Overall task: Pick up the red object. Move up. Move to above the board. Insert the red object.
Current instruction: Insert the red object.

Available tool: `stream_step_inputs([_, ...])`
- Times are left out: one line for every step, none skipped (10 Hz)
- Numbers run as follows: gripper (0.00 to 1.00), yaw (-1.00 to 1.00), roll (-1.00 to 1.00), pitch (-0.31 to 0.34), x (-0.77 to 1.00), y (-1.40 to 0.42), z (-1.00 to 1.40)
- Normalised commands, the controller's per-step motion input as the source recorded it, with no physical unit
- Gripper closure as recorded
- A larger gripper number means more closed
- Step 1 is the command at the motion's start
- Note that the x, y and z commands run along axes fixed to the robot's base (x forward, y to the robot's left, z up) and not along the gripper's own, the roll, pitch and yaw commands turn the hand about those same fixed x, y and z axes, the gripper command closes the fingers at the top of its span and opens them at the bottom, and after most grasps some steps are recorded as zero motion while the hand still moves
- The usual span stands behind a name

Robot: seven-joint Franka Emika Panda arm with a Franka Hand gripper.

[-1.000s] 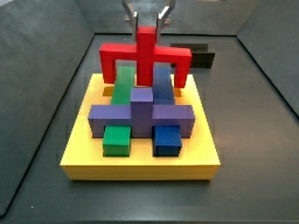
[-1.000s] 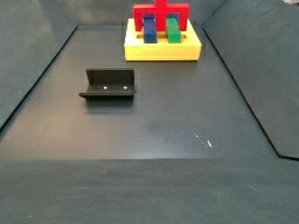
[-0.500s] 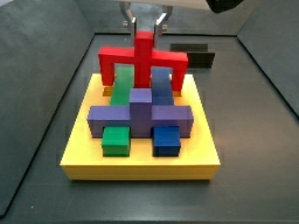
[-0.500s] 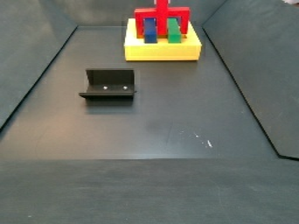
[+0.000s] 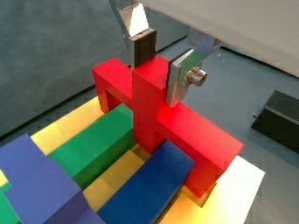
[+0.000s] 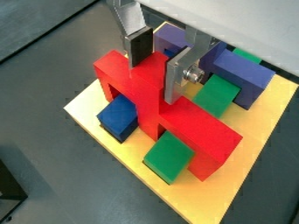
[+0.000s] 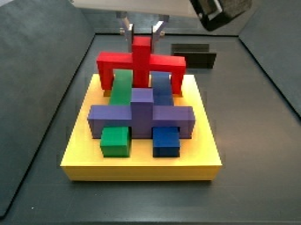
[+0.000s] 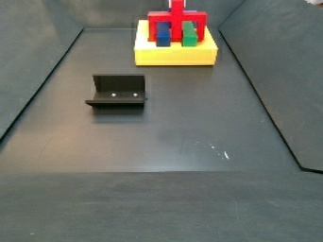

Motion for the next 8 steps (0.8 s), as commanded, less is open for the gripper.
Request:
stream_step_inputs([1.00,0.00,0.12,0.000,0.04,-0.10,-0.24])
stream_step_inputs([1.00,0.00,0.10,0.000,0.00,-0.02,-0.25])
stream_step_inputs([1.00,0.00,0.08,0.000,0.00,0.00,-0.31])
stream_step_inputs([1.00,0.00,0.08,0.000,0.00,0.02,-0.32])
stream_step_inputs([1.00,0.00,0.07,0.000,0.00,0.09,-0.29])
stream_step_inputs([1.00,0.00,0.00,0.000,0.17,0.00,-0.30])
stream_step_inputs([1.00,-0.06,-0.09,0.000,0.27,-0.01,-0.35])
stream_step_inputs([1.00,-0.02,-0.25,0.000,0.12,0.02,-0.34])
